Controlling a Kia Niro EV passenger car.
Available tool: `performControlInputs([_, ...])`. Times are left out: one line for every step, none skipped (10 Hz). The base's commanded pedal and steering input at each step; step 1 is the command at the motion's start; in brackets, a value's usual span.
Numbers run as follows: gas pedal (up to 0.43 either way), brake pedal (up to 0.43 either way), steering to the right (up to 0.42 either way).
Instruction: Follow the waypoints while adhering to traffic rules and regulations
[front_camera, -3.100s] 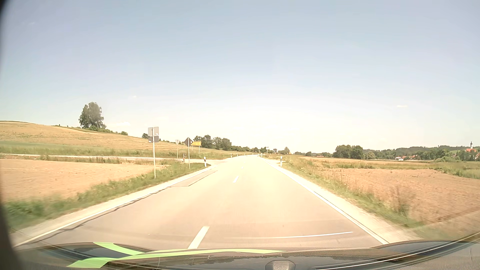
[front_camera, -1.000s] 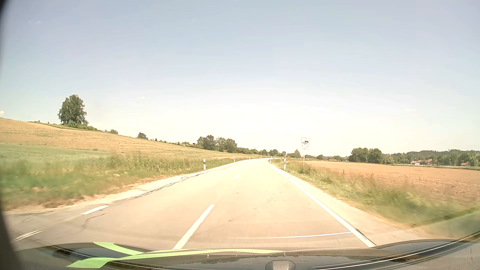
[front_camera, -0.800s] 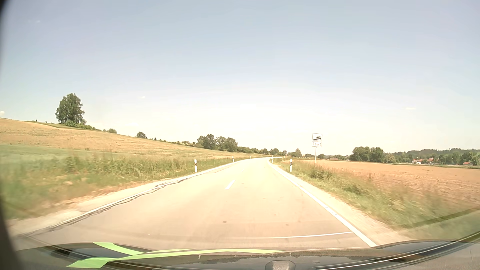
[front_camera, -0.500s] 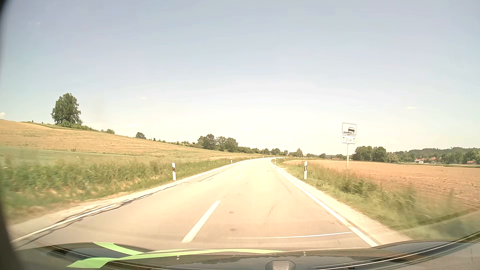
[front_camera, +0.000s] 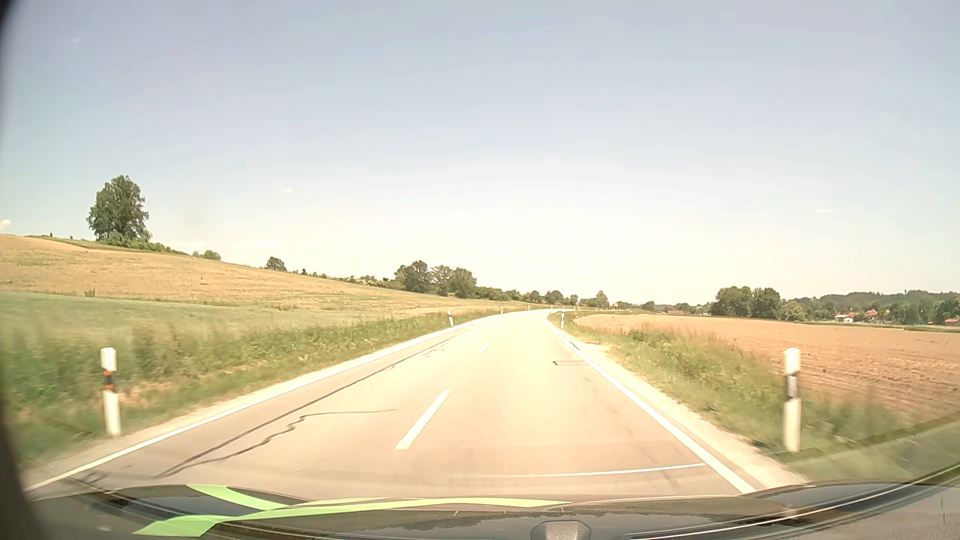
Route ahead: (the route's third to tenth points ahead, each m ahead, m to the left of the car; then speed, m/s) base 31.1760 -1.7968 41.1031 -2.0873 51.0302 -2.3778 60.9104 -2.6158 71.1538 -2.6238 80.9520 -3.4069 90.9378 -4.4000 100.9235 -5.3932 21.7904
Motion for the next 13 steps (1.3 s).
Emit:
performControlInputs([0.209, 0.0, 0.0])
performControlInputs([0.209, 0.0, 0.001])
performControlInputs([0.209, 0.0, 0.003])
performControlInputs([0.209, 0.0, 0.004])
performControlInputs([0.209, 0.0, 0.005])
performControlInputs([0.209, 0.0, 0.005])
performControlInputs([0.209, 0.0, 0.005])
performControlInputs([0.209, 0.0, 0.006])
performControlInputs([0.209, 0.0, 0.006])
performControlInputs([0.197, 0.0, 0.005])
performControlInputs([0.189, 0.0, 0.006])
performControlInputs([0.189, 0.0, 0.006])
performControlInputs([0.189, 0.0, 0.005])
